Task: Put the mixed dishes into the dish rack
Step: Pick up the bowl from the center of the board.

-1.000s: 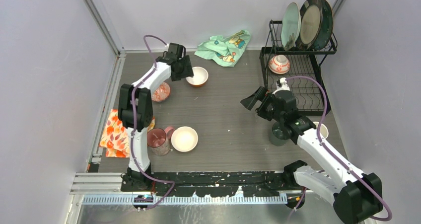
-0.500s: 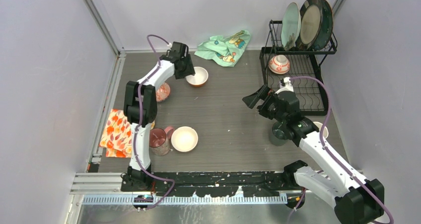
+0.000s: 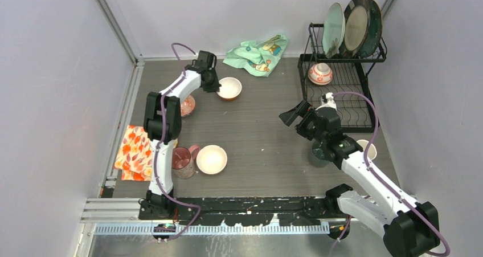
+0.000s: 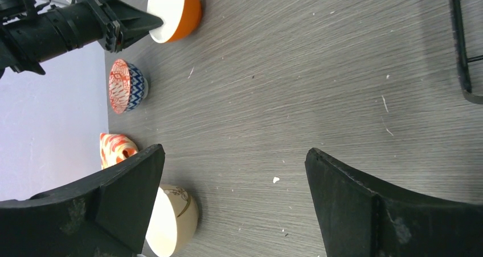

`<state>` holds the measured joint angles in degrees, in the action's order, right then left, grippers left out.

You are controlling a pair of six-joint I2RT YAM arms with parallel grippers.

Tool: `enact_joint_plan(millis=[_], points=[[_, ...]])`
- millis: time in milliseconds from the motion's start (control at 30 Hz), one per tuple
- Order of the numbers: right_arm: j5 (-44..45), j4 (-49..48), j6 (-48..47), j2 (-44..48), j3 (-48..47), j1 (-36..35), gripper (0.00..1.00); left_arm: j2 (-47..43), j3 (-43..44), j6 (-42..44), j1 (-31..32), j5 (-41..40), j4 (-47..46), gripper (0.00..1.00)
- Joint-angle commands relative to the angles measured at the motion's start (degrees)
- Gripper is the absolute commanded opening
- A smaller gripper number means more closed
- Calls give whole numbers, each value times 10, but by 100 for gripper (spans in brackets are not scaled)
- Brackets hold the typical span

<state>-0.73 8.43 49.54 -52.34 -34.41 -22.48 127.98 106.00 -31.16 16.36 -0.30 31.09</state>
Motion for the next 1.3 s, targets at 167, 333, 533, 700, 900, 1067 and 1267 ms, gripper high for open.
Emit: enact_joint_plan(millis=[167,333,533,700,900,1067,1267], points=[[30,-37,0,21,12,-1,99,-109,-65,5,-4,67,-20,0],[-13,-89,16,18,16,-2,100,-183,-124,-10,-4,96,-37,0],[-11,-198,42,24,50,-4,100,-268,-206,-51,-3,142,-59,0],[-52,-235,68,-34,3,-15,100,-350,-289,-83,0,190,-118,0],[-59,-324,94,-123,-39,-67,100,-410,-337,-84,0,214,-110,0],[-38,-392,118,-178,-60,-119,100,-459,-372,-77,0,237,-100,0],[-28,-438,123,-242,-75,-166,99,-495,-398,-78,0,272,-102,0]])
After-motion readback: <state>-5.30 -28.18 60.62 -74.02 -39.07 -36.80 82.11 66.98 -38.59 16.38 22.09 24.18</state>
